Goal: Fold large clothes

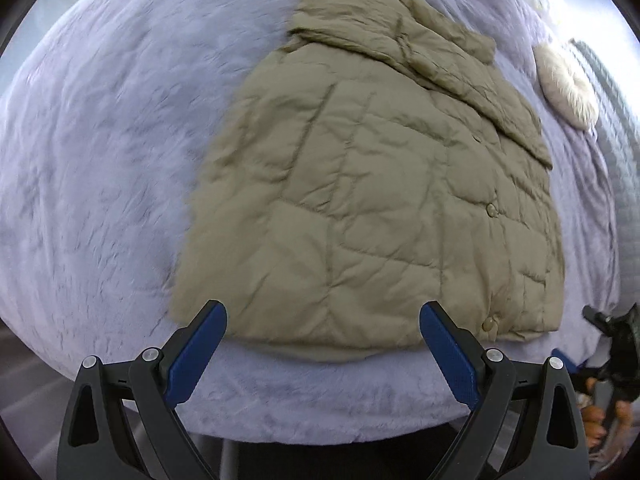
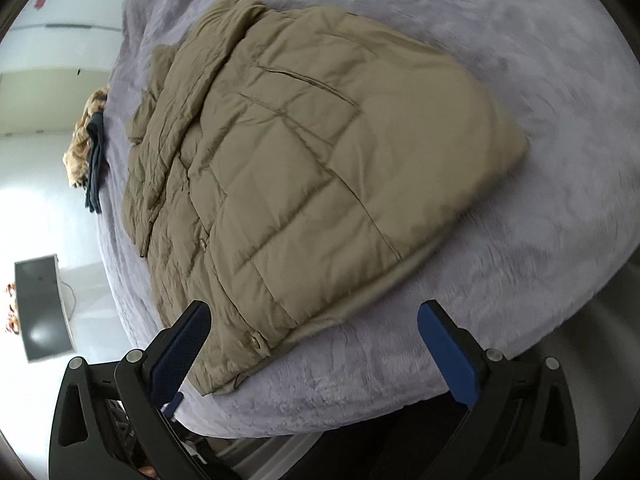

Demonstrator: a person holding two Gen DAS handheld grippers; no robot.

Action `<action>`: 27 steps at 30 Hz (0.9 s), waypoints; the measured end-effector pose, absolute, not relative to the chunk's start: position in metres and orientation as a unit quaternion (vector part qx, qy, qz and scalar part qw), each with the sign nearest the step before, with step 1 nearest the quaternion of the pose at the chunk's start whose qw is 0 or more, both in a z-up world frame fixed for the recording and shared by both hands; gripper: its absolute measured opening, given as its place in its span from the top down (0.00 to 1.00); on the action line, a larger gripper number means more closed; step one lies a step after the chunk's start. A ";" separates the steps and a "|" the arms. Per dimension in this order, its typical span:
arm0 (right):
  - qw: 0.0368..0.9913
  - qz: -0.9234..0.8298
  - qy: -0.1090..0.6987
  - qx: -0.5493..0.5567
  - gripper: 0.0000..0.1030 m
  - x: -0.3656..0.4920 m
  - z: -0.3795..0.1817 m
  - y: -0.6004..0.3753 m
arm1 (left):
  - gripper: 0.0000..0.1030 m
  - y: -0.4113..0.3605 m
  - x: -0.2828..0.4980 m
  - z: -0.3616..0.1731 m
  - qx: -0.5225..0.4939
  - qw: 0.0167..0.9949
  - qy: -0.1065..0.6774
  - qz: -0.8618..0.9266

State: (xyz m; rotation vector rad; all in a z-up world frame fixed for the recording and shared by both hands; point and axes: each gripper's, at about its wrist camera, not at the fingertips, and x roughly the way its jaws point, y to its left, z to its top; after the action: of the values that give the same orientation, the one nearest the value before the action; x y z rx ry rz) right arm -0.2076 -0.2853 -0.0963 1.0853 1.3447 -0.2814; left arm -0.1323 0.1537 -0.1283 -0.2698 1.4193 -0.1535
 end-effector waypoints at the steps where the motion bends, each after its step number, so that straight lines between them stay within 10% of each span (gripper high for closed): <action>1: 0.636 -0.126 0.587 0.485 0.00 -0.212 -0.098 -0.285 | 0.05 0.163 -0.136 -0.130 -0.138 0.745 0.649 -0.073; 27: 0.599 -0.163 0.487 0.614 0.00 -0.246 -0.143 -0.309 | 0.05 0.138 -0.123 -0.223 -0.319 0.652 0.665 -0.175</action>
State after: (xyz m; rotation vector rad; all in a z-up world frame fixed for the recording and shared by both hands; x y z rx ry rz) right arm -0.2461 -0.3087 -0.1433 1.4249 1.1284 -0.3784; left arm -0.1227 0.1384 -0.2230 -0.7242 1.5097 -0.3974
